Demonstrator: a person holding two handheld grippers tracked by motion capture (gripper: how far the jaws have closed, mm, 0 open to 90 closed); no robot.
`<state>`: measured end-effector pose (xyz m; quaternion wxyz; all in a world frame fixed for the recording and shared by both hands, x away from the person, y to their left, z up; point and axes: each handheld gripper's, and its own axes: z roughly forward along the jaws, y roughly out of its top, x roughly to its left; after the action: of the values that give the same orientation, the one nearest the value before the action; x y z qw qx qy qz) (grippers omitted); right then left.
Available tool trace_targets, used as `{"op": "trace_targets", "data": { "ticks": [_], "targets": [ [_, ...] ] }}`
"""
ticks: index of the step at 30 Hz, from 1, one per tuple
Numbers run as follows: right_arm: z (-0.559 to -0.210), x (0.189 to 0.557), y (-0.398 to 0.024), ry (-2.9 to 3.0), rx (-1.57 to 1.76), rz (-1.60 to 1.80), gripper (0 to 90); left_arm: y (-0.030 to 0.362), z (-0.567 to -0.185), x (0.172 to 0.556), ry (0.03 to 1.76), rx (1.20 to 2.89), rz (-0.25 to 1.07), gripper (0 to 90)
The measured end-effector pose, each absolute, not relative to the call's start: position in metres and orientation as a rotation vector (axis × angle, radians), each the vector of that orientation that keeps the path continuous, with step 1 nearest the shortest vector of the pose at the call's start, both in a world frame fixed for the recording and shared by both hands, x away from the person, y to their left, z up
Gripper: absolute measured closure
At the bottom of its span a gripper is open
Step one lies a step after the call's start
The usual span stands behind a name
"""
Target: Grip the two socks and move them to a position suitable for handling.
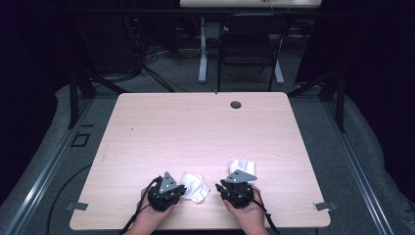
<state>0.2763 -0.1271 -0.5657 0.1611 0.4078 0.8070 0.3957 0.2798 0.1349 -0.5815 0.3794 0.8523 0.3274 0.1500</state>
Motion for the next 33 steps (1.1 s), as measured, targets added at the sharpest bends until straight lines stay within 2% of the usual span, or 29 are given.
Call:
{"op": "trace_targets", "data": {
  "ticks": [12,19,27,33],
  "targets": [
    [-0.568,0.266,-0.104,2.425,1.045,1.117,86.0,0.13,-0.581,0.27,0.851,2.172,0.367,83.3],
    [-0.572,0.267,-0.097,2.45,1.012,1.103,86.2,0.129,-0.579,0.269,0.853,2.174,0.367,82.4],
    [-0.572,0.272,-0.099,2.439,1.016,1.109,85.5,0.123,-0.562,0.271,0.821,2.107,0.362,77.1],
    [-0.572,0.273,-0.101,2.428,1.036,1.142,84.8,0.107,-0.569,0.274,0.803,2.148,0.334,77.0]
  ]
}}
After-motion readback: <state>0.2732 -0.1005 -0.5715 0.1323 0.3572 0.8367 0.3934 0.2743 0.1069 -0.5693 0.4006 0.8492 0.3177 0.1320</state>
